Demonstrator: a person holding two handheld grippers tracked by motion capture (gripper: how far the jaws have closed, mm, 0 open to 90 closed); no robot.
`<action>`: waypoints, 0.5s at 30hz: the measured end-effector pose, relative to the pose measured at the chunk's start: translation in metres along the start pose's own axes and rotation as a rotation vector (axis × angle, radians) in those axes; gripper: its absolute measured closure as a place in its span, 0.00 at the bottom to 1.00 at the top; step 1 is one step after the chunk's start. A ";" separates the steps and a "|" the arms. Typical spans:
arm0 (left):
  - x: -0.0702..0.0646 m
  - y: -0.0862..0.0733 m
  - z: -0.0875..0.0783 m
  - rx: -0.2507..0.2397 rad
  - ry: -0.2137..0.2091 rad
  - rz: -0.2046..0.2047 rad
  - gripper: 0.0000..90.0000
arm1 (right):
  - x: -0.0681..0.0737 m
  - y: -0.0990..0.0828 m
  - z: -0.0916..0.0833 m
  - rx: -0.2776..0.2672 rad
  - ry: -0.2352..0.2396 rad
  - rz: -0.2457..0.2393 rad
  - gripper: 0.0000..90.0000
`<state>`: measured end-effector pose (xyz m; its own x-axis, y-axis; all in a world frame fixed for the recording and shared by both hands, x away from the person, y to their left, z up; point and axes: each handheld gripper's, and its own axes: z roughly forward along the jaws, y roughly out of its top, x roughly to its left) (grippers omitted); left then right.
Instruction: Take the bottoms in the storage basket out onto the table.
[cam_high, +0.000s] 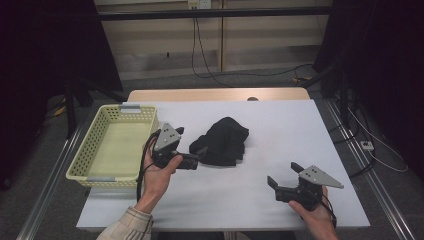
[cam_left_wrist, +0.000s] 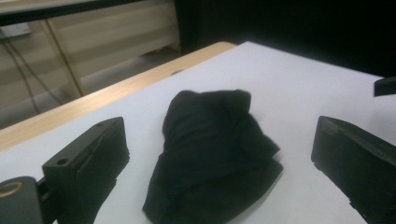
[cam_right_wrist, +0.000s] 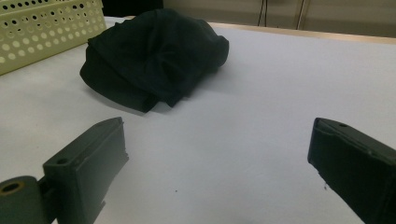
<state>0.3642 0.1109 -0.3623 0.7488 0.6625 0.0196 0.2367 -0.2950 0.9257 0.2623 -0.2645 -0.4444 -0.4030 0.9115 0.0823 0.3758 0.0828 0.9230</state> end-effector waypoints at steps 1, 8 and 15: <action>0.000 -0.001 -0.001 -0.001 -0.001 -0.006 0.05 | 0.000 0.000 0.000 0.000 0.002 -0.004 0.05; 0.001 -0.011 -0.015 0.014 0.008 -0.108 0.05 | 0.000 0.000 -0.001 0.002 0.003 -0.004 0.05; 0.004 -0.026 -0.025 0.033 0.021 -0.098 0.05 | 0.001 0.000 -0.001 -0.002 0.002 -0.004 0.05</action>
<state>0.3454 0.1382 -0.3764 0.7079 0.7035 -0.0625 0.3288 -0.2500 0.9107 0.2610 -0.2638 -0.4435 -0.4060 0.9105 0.0791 0.3724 0.0857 0.9241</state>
